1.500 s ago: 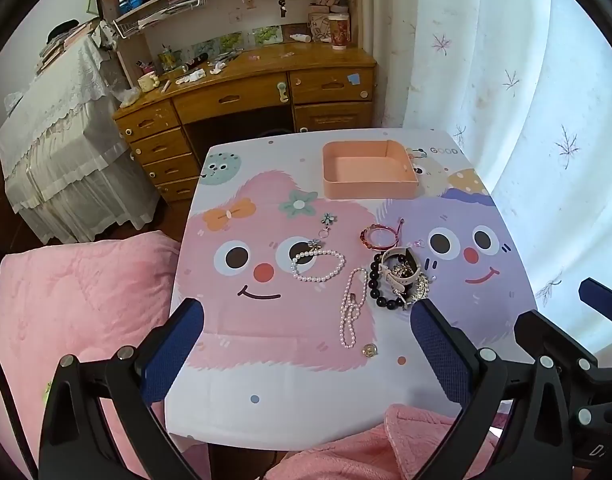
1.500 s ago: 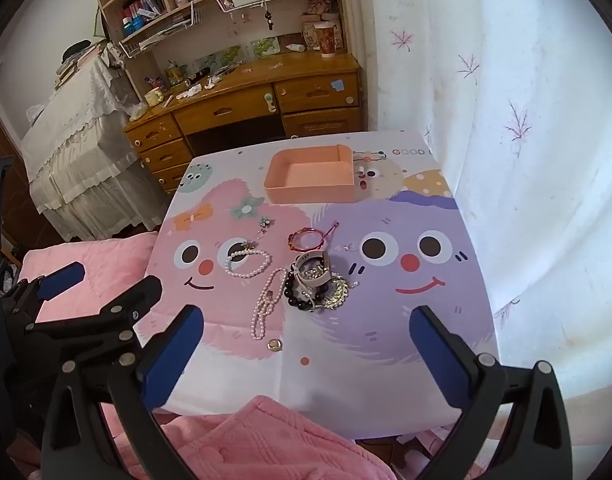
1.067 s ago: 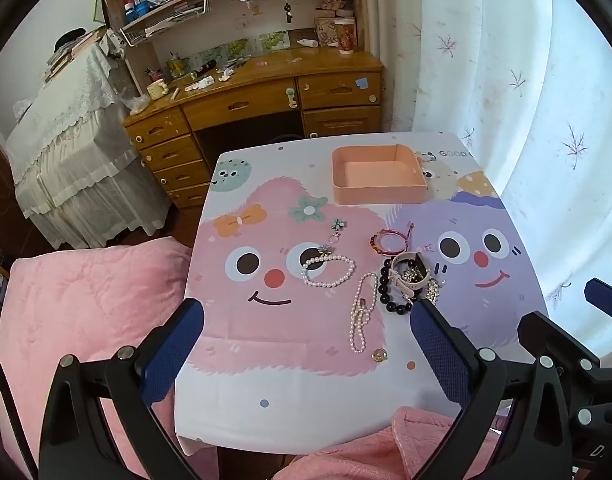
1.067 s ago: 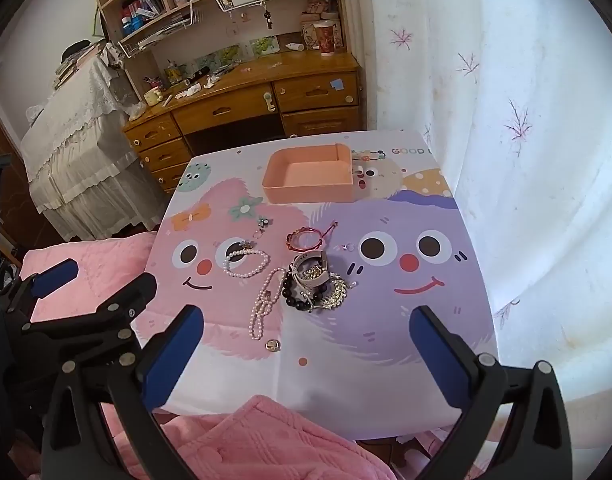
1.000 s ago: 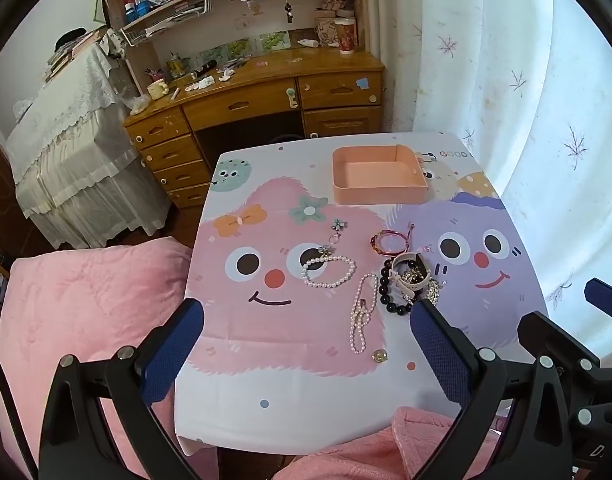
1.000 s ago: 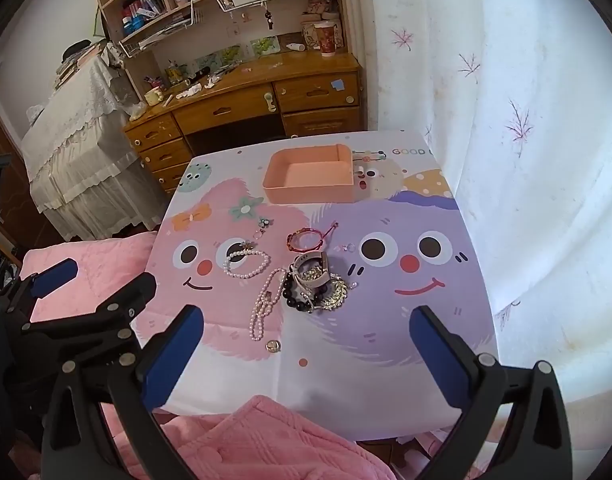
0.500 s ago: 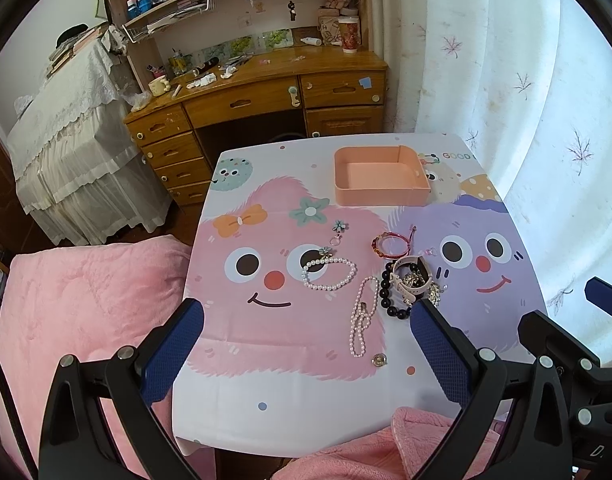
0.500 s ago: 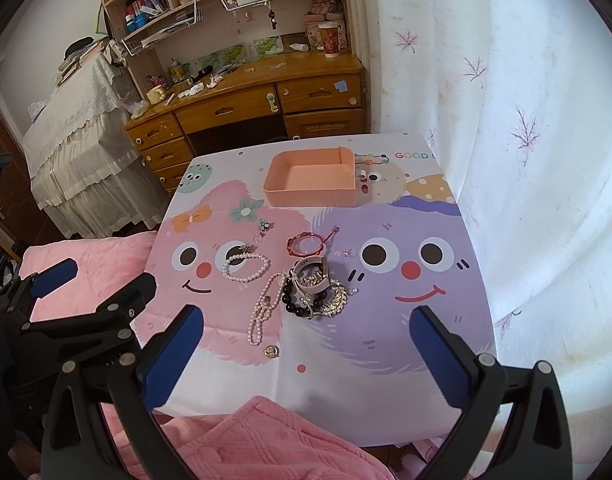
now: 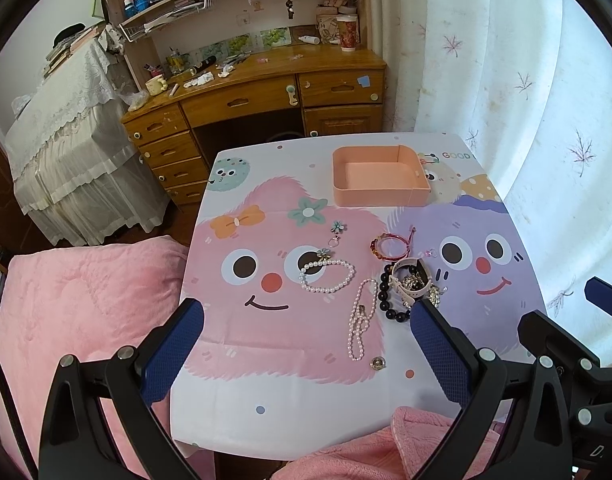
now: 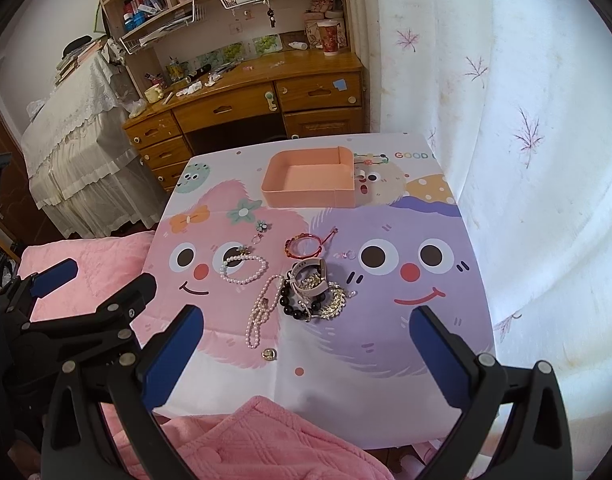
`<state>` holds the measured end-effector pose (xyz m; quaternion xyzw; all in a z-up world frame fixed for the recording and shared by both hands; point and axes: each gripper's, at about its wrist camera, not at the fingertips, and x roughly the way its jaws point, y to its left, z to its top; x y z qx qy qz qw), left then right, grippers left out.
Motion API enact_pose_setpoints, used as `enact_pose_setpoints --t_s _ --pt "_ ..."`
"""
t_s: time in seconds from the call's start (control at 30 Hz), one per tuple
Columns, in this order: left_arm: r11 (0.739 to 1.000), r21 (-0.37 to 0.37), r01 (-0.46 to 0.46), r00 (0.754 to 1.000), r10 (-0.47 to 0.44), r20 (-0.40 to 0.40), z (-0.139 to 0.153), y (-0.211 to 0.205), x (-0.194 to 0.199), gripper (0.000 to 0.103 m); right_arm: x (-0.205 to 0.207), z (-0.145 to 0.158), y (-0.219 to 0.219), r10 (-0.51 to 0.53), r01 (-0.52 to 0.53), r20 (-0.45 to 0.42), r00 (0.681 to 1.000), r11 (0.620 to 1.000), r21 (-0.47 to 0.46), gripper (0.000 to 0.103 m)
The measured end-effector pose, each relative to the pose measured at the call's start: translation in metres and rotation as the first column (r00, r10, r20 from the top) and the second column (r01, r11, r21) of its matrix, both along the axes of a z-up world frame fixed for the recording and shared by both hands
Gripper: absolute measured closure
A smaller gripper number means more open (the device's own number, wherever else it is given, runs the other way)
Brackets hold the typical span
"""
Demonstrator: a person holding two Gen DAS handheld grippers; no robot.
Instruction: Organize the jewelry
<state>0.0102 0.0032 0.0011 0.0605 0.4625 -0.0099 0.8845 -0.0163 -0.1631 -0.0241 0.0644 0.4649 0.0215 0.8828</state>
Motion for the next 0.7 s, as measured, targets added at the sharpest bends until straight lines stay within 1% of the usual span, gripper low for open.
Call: enact_pose_setpoints --t_s 0.03,0.3,0.33,0.7 --pt "1.000 0.001 -0.003 1.000 0.003 -0.003 -0.0022 -0.0056 0.0028 0.001 0.0003 0.0003 -0.0006 0.000 0.000 0.000 1.000 1.000 0.000 0.000" --pt "1.000 -0.006 0.003 1.000 -0.003 -0.015 -0.0081 -0.0084 0.0095 0.001 0.0016 0.0009 0.0032 -0.001 0.001 -0.006 1.000 1.000 -0.001 0.000" --pt "1.000 -0.005 0.004 1.000 -0.004 -0.015 -0.0090 -0.0090 0.0104 0.001 0.0062 -0.0038 -0.0032 0.000 0.000 -0.010 1.000 1.000 0.001 0.000" --pt "1.000 -0.009 0.005 1.000 -0.005 -0.017 -0.0112 -0.0108 0.0107 0.001 0.0074 -0.0054 -0.0031 0.000 0.001 -0.016 1.000 1.000 0.002 0.000"
